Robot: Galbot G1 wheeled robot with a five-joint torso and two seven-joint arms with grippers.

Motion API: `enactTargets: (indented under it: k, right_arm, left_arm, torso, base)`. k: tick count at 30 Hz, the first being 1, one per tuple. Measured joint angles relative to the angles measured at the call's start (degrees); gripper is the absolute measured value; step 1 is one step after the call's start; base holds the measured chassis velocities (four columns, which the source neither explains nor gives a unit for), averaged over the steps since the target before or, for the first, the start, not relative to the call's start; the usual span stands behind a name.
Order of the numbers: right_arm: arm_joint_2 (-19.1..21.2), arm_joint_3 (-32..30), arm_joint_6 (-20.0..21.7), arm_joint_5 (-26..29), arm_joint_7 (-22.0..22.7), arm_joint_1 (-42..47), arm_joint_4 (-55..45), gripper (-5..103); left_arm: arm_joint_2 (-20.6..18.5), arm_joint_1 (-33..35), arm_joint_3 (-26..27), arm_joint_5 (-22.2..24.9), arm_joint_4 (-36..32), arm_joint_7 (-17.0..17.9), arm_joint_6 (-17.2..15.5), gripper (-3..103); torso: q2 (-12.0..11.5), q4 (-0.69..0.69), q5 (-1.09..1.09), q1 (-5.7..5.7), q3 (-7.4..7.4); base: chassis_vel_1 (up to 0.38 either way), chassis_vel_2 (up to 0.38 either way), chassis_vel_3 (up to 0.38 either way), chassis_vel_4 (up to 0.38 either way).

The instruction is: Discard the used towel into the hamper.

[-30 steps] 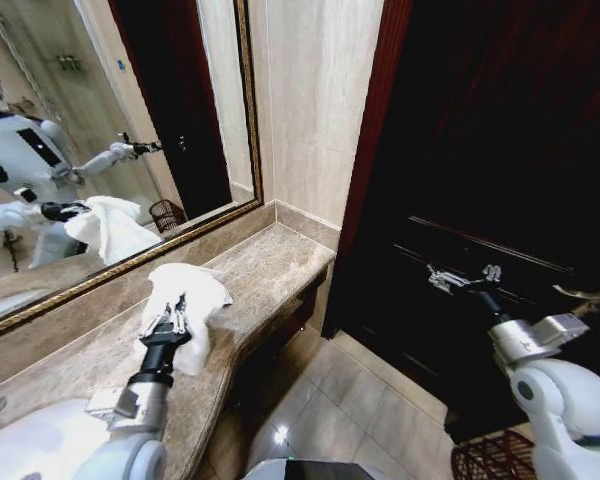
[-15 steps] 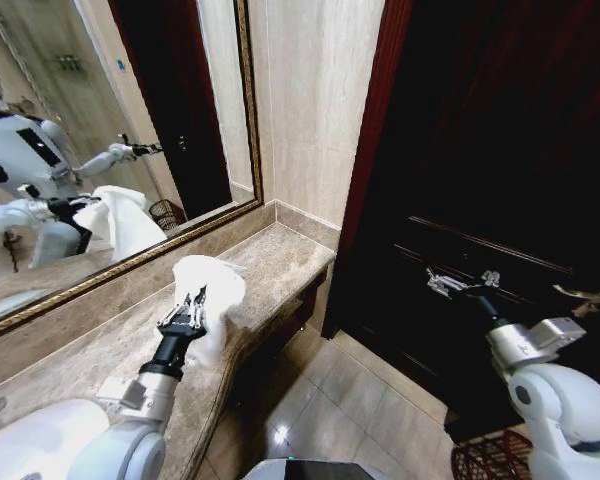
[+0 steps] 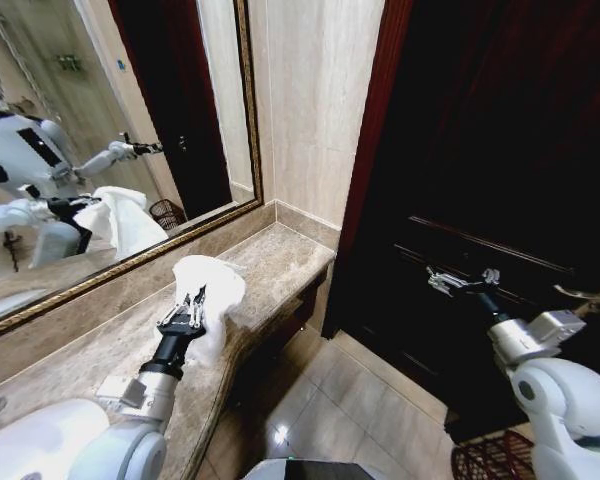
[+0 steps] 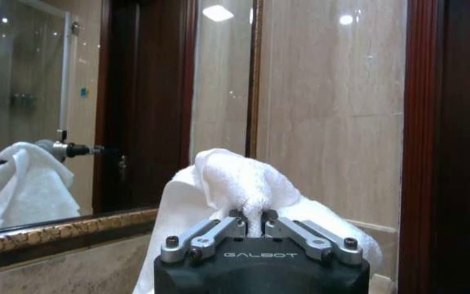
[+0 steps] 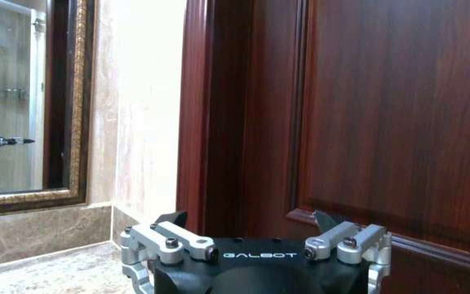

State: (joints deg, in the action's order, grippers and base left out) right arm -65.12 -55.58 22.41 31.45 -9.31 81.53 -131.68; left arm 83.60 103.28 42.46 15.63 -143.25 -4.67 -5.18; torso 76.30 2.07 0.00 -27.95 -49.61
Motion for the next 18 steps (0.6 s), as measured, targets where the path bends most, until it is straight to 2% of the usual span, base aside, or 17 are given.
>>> enactTargets:
  k: [18]
  right_arm:
    - [-1.1,0.0,0.1,-0.9,0.0,2.7,-3.6,100]
  left_arm:
    - [-0.2,0.8,0.0,-0.6,0.0,0.3,0.4,7]
  torso:
    - [0.0,-0.01,0.00,0.00,0.00]
  base:
    - [0.027,-0.035,-0.029,0.035]
